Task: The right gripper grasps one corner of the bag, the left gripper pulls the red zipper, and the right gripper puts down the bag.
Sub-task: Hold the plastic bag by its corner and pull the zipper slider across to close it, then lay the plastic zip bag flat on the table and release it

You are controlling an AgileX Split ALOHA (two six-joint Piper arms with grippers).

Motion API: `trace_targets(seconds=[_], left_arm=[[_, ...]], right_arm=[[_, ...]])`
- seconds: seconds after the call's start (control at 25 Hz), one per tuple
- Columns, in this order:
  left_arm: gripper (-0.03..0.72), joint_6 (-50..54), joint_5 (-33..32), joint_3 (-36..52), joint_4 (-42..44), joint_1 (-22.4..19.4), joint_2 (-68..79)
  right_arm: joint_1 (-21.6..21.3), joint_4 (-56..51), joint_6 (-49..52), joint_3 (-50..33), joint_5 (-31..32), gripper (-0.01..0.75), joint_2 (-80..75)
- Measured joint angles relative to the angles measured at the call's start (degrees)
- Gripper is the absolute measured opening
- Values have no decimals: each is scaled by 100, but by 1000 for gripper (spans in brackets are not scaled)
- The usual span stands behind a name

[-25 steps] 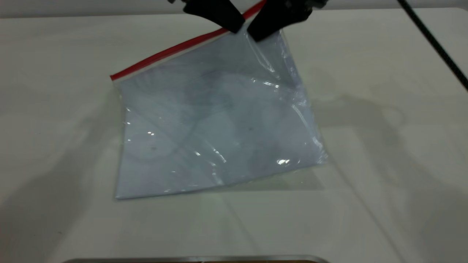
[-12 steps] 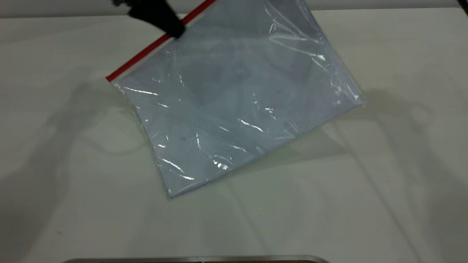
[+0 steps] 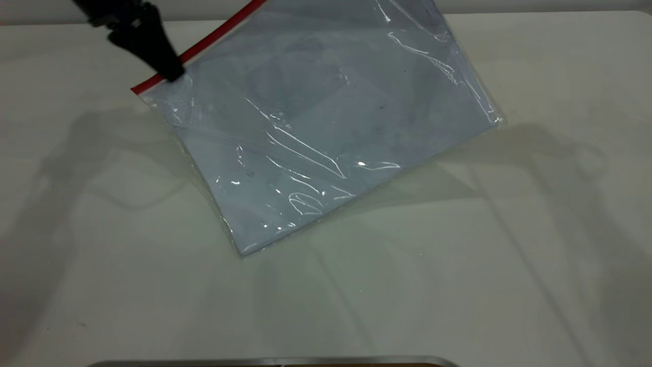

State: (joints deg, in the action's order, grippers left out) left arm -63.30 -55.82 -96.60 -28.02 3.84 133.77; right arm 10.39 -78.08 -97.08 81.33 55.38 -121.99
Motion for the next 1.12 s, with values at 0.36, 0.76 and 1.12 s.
trace_targets(seconds=[0.36, 0.76, 1.12], left_arm=[[89, 620, -55, 0, 745, -64, 4], [351, 759, -66, 27, 595, -133, -609], [415, 776, -695, 27, -1044, -133, -1982]], right_arm=[[-18, -35, -5, -2, 7, 34, 4], [-87, -157, 19, 3, -290, 43, -582], [-87, -105, 456, -5, -3383, 226, -1480]])
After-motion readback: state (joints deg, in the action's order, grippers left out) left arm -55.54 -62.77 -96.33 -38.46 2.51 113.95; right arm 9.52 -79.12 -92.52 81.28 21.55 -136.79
